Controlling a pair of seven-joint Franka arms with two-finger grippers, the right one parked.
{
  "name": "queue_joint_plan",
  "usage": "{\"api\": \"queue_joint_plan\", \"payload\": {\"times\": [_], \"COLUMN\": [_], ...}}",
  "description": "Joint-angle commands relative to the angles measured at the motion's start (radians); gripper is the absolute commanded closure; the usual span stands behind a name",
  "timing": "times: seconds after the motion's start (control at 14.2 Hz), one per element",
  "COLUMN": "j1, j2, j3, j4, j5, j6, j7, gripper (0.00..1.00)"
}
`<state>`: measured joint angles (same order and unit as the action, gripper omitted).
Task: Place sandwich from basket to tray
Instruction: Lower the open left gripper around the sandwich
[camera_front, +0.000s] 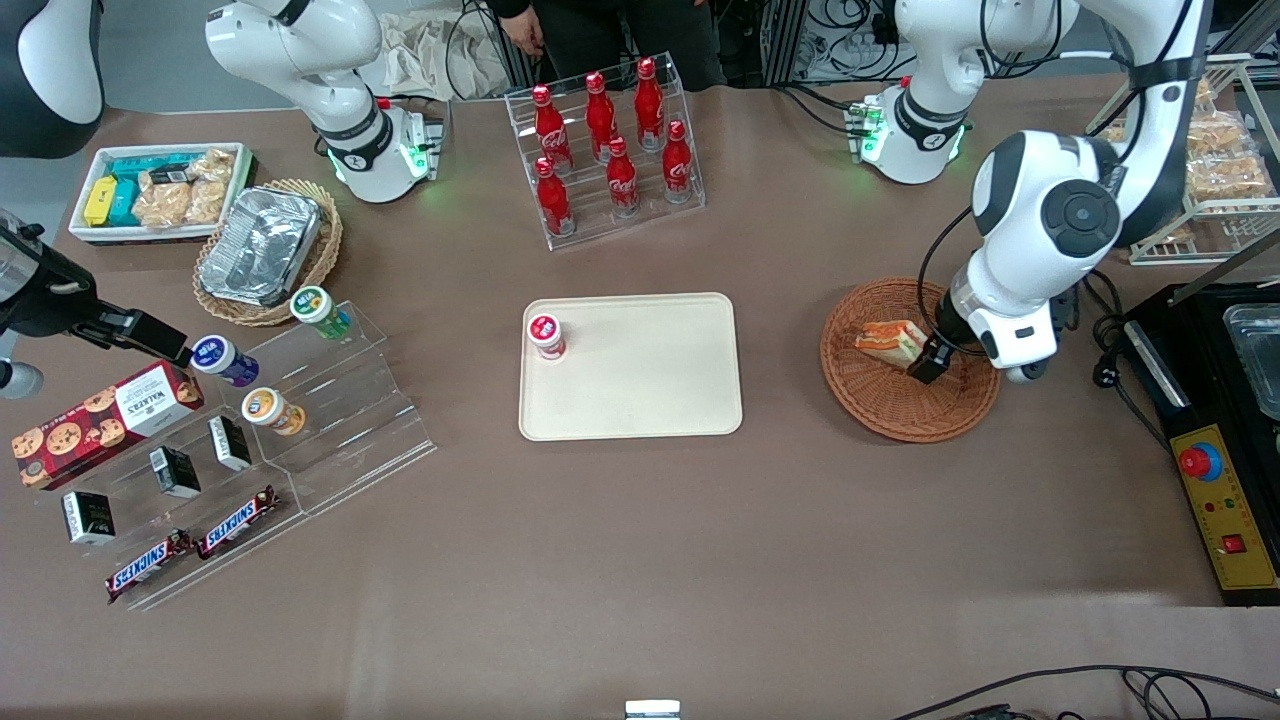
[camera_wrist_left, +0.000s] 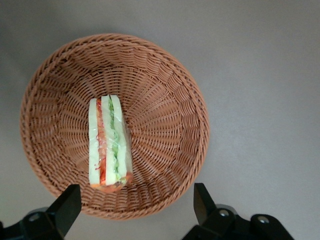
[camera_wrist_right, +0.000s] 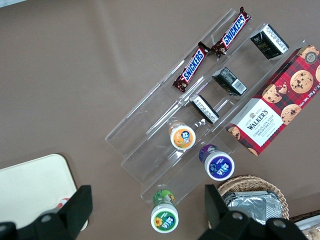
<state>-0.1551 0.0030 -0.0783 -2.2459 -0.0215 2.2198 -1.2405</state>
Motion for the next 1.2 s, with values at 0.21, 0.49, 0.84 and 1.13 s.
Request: {"api": "queue_joint_plan", "payload": {"times": [0.21, 0.49, 0.84, 1.13], "j1": [-0.027, -0.031, -0.031, -0.031], "j2": [0.034, 0.031, 0.029, 0.015], "j3": [0.002, 0.003, 0.003, 0.003], "j4": [-0.084, -0.164, -0.201, -0.201], "j5": [0.009, 0.011, 0.015, 0.017], "j6": [0.133, 0.225, 0.248, 0.255], "j7": [-0.033, -0.040, -0.040, -0.030], "gripper": [0.00, 0.00, 0.00, 0.00]}}
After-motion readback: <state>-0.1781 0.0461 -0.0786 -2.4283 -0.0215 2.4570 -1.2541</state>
